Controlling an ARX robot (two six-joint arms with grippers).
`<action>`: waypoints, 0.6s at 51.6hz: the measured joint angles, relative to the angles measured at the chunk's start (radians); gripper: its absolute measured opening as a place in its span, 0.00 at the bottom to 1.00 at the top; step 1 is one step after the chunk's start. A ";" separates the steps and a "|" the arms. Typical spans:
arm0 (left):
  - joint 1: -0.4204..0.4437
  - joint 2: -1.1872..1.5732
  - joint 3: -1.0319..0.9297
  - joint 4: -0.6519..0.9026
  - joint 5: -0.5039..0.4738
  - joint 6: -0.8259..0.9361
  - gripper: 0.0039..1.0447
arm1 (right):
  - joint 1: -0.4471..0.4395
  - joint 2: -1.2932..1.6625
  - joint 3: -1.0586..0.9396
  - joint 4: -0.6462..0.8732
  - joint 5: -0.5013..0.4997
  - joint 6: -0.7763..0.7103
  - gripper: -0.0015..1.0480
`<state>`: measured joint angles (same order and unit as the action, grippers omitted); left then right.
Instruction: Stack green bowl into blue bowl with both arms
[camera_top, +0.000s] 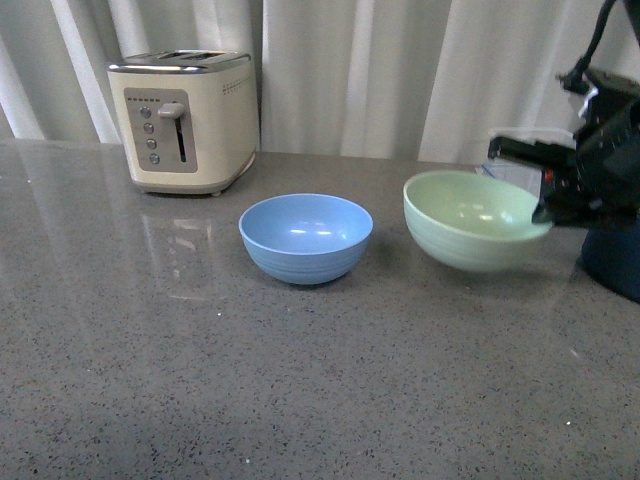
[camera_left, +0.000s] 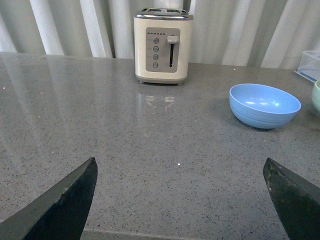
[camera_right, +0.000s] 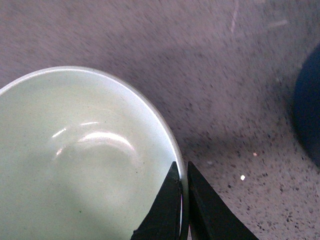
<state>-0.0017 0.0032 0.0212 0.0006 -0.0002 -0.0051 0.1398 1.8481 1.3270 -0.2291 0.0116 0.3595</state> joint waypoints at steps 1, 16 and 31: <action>0.000 0.000 0.000 0.000 0.000 0.000 0.94 | 0.006 -0.009 0.014 -0.003 -0.005 0.000 0.01; 0.000 0.000 0.000 0.000 0.000 0.000 0.94 | 0.188 -0.017 0.219 -0.050 -0.001 -0.002 0.01; 0.000 0.000 0.000 0.000 0.000 0.000 0.94 | 0.271 0.082 0.291 -0.068 0.029 -0.005 0.01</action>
<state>-0.0017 0.0032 0.0212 0.0006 -0.0002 -0.0051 0.4107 1.9305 1.6176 -0.2974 0.0402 0.3550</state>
